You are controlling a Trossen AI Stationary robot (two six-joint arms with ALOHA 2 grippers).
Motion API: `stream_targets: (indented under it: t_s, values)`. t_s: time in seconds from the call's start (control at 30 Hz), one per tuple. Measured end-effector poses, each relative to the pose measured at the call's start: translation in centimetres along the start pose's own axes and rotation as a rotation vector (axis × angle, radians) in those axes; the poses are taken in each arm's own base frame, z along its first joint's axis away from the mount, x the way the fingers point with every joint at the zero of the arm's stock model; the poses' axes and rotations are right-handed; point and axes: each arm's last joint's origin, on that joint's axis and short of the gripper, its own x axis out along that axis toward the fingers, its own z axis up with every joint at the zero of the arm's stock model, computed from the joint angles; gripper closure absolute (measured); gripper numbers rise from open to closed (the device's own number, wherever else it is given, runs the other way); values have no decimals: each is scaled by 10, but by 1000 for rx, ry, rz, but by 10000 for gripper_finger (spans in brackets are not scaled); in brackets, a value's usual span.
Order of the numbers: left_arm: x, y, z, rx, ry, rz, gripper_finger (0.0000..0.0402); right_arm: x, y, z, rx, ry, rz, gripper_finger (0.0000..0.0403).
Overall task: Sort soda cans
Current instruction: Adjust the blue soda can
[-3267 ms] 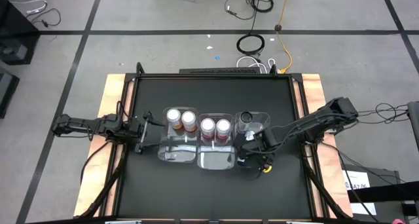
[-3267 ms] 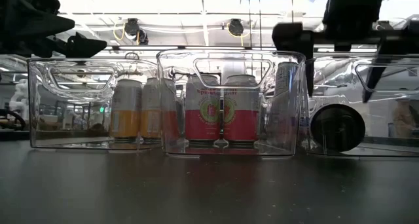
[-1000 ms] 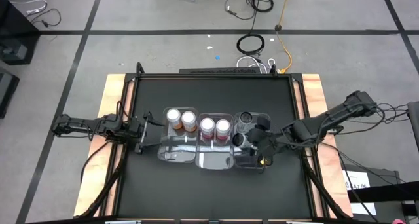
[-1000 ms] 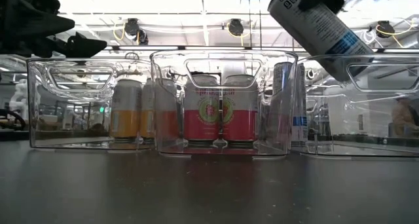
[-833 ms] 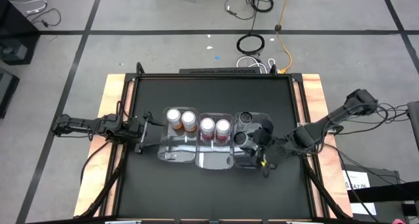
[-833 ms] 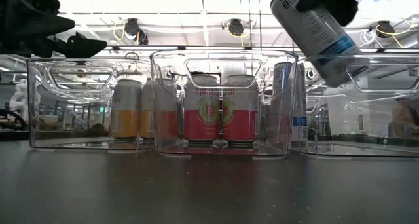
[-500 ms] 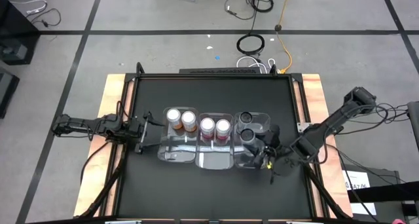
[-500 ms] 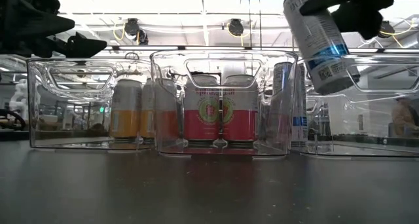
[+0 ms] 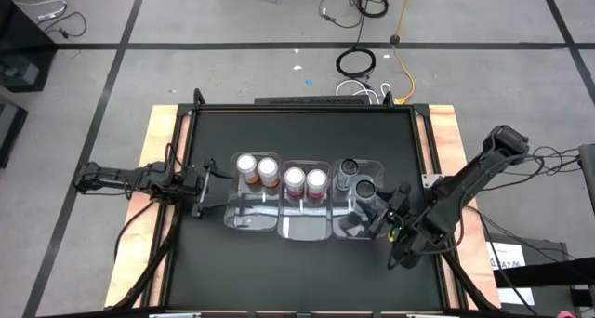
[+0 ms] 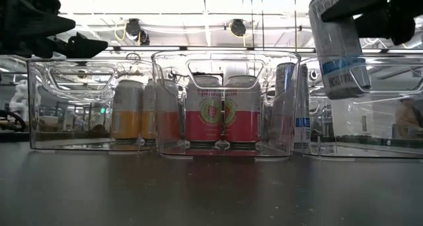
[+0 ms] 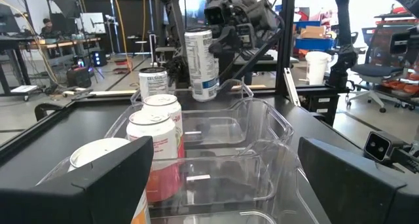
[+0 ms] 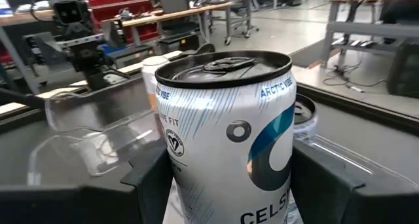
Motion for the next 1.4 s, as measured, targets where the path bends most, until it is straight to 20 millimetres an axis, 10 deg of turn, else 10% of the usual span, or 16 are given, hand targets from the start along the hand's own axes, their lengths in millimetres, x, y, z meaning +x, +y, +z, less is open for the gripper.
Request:
stream_targets:
  t_s: [1.4]
  values:
    - [0, 0, 0, 0, 0, 0, 13, 33, -53, -67, -141, -138, -214, 160]
